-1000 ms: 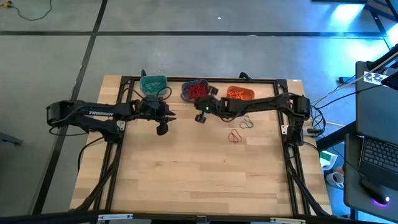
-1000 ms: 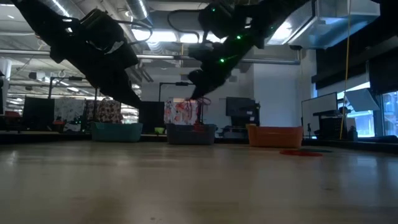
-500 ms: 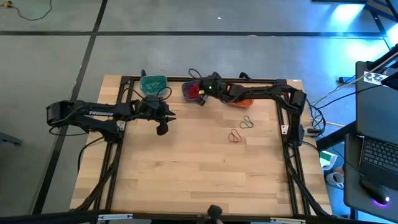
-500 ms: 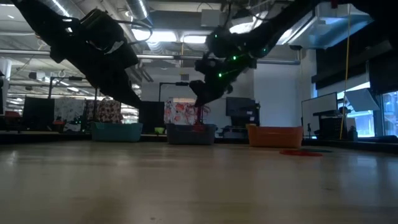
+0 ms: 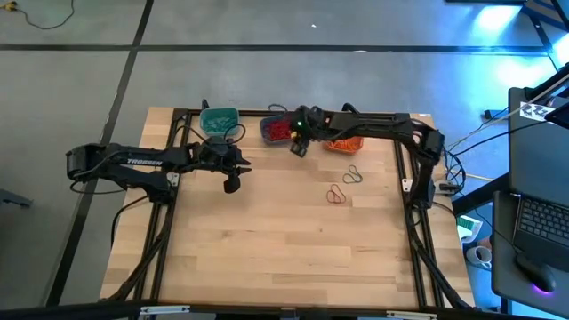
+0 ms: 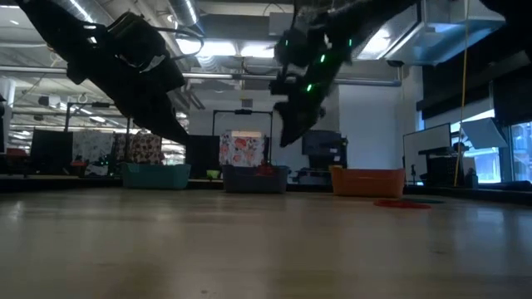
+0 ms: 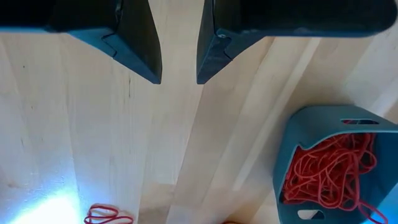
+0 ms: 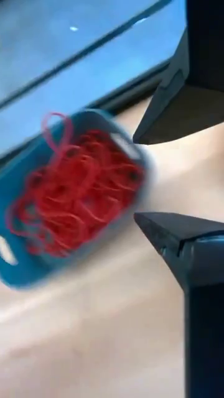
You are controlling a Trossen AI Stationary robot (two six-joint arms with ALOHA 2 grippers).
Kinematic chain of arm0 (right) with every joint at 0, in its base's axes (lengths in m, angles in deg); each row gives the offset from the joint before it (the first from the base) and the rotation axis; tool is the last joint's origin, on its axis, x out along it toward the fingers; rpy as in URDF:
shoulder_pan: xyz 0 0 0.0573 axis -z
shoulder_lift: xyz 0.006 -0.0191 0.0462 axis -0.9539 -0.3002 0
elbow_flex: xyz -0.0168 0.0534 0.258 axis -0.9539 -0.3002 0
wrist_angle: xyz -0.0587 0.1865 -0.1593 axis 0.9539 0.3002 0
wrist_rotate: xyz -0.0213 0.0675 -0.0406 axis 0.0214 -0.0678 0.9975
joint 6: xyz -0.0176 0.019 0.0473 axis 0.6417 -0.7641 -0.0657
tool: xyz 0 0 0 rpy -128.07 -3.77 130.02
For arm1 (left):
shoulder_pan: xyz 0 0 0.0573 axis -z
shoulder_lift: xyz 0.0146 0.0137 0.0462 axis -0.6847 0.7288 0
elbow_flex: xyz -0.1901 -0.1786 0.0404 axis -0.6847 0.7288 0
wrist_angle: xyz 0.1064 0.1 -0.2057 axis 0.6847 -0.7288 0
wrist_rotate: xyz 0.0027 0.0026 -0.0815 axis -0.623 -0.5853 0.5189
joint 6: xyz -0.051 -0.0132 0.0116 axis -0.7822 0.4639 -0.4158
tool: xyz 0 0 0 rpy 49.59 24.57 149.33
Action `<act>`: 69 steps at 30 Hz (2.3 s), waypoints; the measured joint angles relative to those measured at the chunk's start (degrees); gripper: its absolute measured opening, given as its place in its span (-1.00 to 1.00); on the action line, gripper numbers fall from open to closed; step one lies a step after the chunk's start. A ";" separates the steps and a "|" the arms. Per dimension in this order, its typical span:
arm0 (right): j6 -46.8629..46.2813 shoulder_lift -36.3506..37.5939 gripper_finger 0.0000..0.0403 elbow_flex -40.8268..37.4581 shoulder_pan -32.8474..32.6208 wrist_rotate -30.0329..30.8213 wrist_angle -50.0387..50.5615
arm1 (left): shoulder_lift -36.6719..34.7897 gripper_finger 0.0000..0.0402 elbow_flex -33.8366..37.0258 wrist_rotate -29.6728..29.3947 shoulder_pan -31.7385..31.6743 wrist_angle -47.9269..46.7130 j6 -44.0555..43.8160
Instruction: Sort rubber bands into baskets
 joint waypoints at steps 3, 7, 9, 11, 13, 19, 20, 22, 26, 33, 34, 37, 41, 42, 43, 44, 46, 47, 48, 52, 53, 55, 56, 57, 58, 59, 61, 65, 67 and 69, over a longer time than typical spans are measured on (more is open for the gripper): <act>-1.84 3.28 -0.03 1.71 -3.01 -2.49 12.63 | 0.00 -0.51 0.00 0.00 0.00 -0.16 -0.03; -6.60 7.31 -0.06 1.80 -8.15 -5.59 30.42 | 0.00 -0.51 0.00 0.00 0.00 -0.72 -0.07; -11.17 8.60 -0.07 1.01 -11.02 -2.82 35.85 | 0.00 -0.51 0.00 -0.01 0.00 -0.90 -0.09; -14.56 9.68 -0.09 -0.80 -13.39 0.32 38.33 | 0.00 -0.51 0.00 0.00 0.00 -0.92 -0.13; -16.68 10.26 -0.09 -3.47 -15.45 1.91 39.94 | 0.00 -0.51 0.00 0.00 0.00 -0.97 -0.17; -18.66 10.37 -0.10 -14.02 -17.64 4.66 37.74 | 0.00 -0.51 0.00 0.00 0.00 -1.03 -0.20; -18.75 10.37 -0.10 -15.93 -17.52 4.60 36.92 | 0.00 -0.51 0.00 -0.02 0.00 -1.03 -0.18; -19.64 10.37 -0.10 -19.25 -16.76 4.33 35.87 | 0.00 -0.51 0.00 0.00 0.00 -1.03 -0.17; -21.77 10.37 -0.10 -24.85 -14.51 2.43 35.45 | 0.00 -0.51 0.00 0.00 0.00 -1.03 -0.17; -21.61 10.56 -0.10 -26.68 -14.12 -6.62 30.59 | 0.00 -0.51 0.00 0.00 0.00 -1.01 -0.15; -21.48 10.88 -0.10 -26.40 -14.51 -8.13 29.27 | 0.00 -0.51 0.00 -0.02 0.00 -1.01 -0.15; -21.04 11.85 -0.10 -24.92 -16.11 -11.90 25.25 | 0.00 -0.51 0.00 -0.01 0.00 -0.95 -0.15; -21.00 11.83 -0.10 -24.49 -18.54 -14.52 20.30 | 0.00 -0.51 0.00 -0.02 0.00 -0.85 -0.15; -21.00 11.61 -0.10 -24.81 -18.94 -14.59 18.66 | 0.00 -0.51 0.00 -0.02 0.00 -0.85 -0.15; -21.01 11.28 -0.10 -25.26 -19.26 -14.67 17.06 | 0.00 -0.51 0.00 -0.02 0.00 -0.85 -0.15; -21.00 10.71 -0.10 -25.80 -19.35 -14.64 16.13 | 0.00 -0.51 0.00 -0.02 0.00 -0.87 -0.14; -21.19 9.26 -0.10 -26.41 -19.43 -13.46 15.77 | 0.00 -0.51 0.00 -0.02 0.00 -0.87 -0.15; -21.68 8.72 -0.10 -26.33 -19.25 -12.56 15.58 | 0.00 -0.51 0.00 -0.02 0.00 -0.86 -0.15; -22.39 8.20 -0.10 -26.31 -19.02 -11.68 15.59 | 0.00 -0.51 0.00 -0.02 0.00 -0.82 -0.15; -22.04 6.52 -0.17 -26.24 -18.03 -11.52 15.13 | 0.00 -0.52 0.00 -0.02 0.00 -0.17 -0.15; -21.79 6.41 -0.22 -26.26 -17.77 -11.80 14.71 | 0.00 -0.52 0.00 -0.02 0.00 0.10 -0.15; -20.85 6.35 -0.39 -26.34 -17.17 -12.89 13.70 | 0.00 -0.52 -0.02 -0.02 0.00 0.63 -0.15; -20.18 6.34 -0.48 -26.37 -16.94 -12.75 13.18 | 0.00 -0.51 -0.02 -0.02 -0.01 0.59 -0.15; -19.39 6.32 -0.59 -26.37 -16.88 -12.24 12.73 | 0.00 -0.51 -0.02 -0.02 0.00 0.52 -0.17; -19.02 6.28 -0.70 -26.37 -16.88 -11.57 12.25 | 0.00 -0.51 -0.02 -0.02 0.00 0.44 -0.24; -18.36 6.24 -0.81 -26.37 -16.88 -10.72 11.78 | 0.00 -0.51 -0.02 -0.02 0.00 0.49 -0.24; -16.90 6.18 -0.95 -26.39 -16.92 -9.05 10.89 | 0.00 -0.51 -0.02 -0.02 0.00 0.44 -0.26; -15.81 5.98 -0.89 -25.58 -17.01 -7.61 9.93 | 0.00 -0.51 -0.02 -0.02 -0.01 0.47 -0.22; -14.76 5.84 -0.90 -24.22 -17.01 -6.55 10.18 | 0.00 -0.51 -0.02 -0.02 -0.01 0.47 -0.22; -13.40 5.54 -0.95 -22.69 -16.95 -5.08 9.17 | 0.00 -0.51 -0.02 -0.02 0.00 0.48 -0.22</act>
